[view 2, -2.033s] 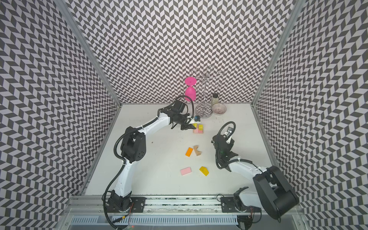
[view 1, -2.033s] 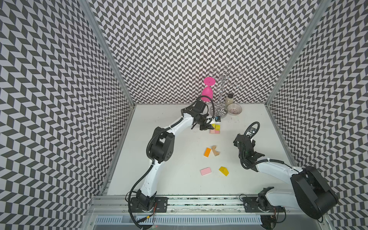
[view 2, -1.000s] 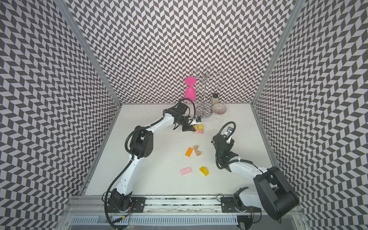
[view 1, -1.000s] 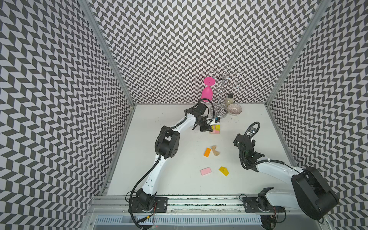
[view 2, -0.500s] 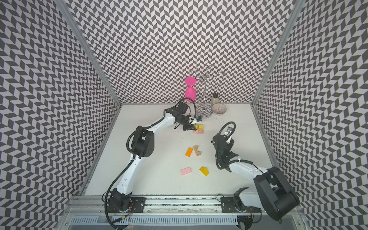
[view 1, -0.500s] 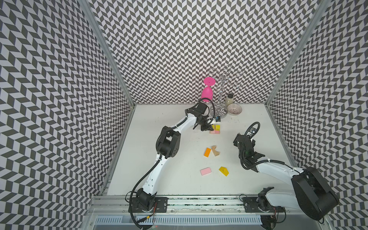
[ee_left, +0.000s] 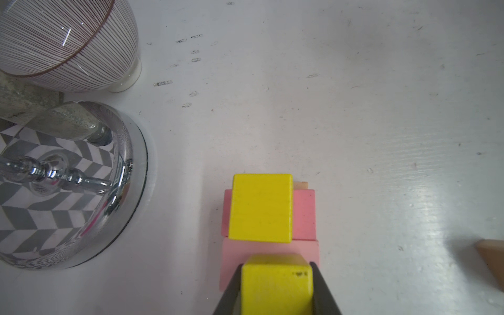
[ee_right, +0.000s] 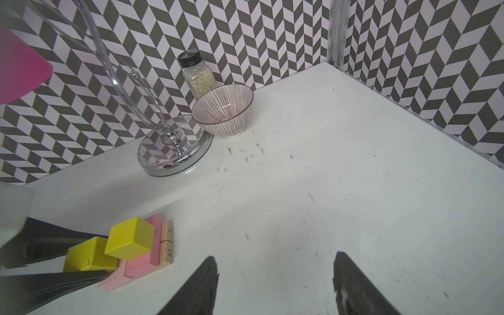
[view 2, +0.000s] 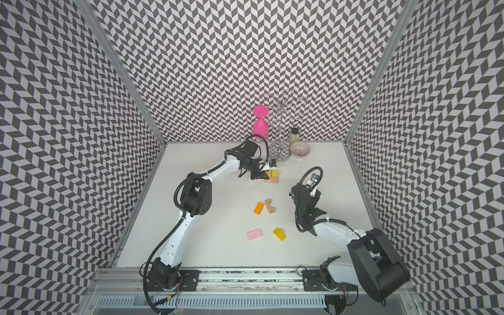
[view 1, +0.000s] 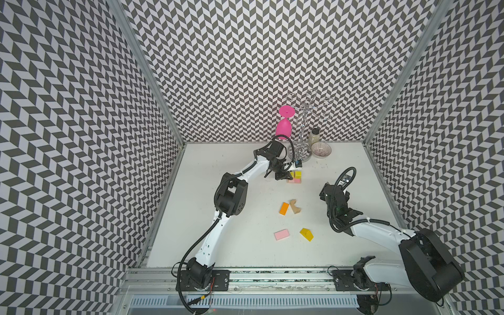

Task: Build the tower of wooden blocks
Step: 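Lower the yellow cube onto the pink block beside the first yellow cube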

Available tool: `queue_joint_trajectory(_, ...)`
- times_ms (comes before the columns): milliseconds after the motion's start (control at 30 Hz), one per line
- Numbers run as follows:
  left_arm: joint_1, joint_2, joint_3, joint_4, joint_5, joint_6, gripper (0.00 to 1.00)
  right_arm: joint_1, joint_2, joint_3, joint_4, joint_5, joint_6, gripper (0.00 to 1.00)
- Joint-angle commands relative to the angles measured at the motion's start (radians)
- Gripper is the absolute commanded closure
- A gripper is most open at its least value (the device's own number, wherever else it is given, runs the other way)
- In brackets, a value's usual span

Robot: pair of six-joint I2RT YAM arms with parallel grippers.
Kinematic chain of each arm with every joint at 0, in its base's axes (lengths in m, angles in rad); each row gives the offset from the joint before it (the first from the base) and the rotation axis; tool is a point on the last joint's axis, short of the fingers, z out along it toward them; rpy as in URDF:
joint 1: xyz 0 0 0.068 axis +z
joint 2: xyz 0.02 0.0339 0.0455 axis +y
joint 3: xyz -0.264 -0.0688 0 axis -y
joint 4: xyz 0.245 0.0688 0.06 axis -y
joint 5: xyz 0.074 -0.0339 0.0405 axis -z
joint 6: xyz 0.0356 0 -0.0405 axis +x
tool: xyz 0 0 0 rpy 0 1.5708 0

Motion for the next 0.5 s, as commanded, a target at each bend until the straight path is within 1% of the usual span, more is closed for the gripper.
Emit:
queue_joint_trajectory(0, -0.006, 0.016, 0.034, 0.006, 0.008, 0.012, 0.68, 0.008, -0.027, -0.013, 0.046, 0.009, -0.008, 0.34)
queue_joint_trajectory(233, -0.01, 0.017, 0.034, 0.02, -0.003, 0.006, 0.61, 0.008, -0.027, -0.014, 0.048, 0.009, -0.008, 0.34)
queue_joint_trajectory(467, -0.012, 0.017, 0.034, 0.027, -0.009, 0.004, 0.6, 0.008, -0.027, -0.014, 0.048, 0.009, -0.007, 0.34)
